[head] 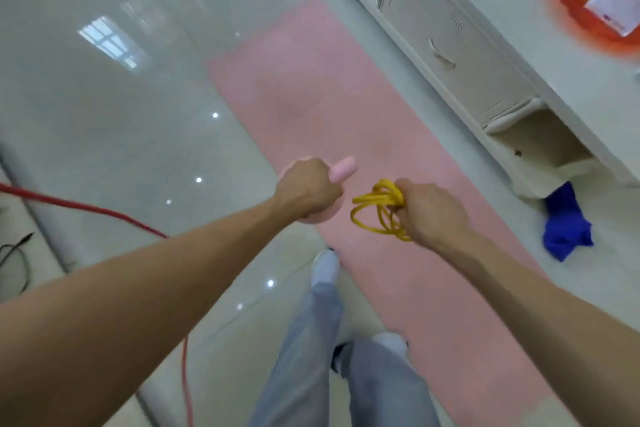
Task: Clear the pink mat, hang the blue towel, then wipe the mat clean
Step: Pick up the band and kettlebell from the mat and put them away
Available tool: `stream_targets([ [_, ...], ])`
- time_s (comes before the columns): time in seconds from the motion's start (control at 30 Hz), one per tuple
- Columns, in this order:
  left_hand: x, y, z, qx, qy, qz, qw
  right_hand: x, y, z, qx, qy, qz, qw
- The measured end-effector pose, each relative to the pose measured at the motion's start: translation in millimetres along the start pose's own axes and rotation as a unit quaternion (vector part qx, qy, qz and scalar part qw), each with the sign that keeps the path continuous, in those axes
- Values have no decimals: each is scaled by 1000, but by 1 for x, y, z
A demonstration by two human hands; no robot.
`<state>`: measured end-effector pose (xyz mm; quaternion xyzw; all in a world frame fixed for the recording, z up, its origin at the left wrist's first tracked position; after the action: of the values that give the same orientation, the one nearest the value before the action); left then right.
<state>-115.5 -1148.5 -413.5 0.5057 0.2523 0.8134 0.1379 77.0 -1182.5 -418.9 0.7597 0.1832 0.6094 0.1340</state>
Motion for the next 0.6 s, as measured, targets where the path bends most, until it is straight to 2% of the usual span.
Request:
stream_targets([
  [0.3, 121, 105, 18, -30, -76, 38, 996, 152, 52, -53, 17, 26, 100, 994],
  [0.47, 154, 163, 16, -26, -88, 126, 988, 186, 85, -63, 41, 15, 136, 990],
  [0.6, 178, 206, 25, -28, -114, 159, 980, 198, 113, -69, 63, 19, 151, 986],
])
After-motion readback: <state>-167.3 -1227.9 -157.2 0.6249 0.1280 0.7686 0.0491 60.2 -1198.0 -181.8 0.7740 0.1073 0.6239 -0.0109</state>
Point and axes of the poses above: each hand's wrist, its own y-axis away from the middle knuckle, its own x-axis out of the back of the hand, z = x × y, the point moved 1 cm from there along -y, towards the middle knuckle, and after that the axes turned 6 degrees about z, right-handed, at the moved point
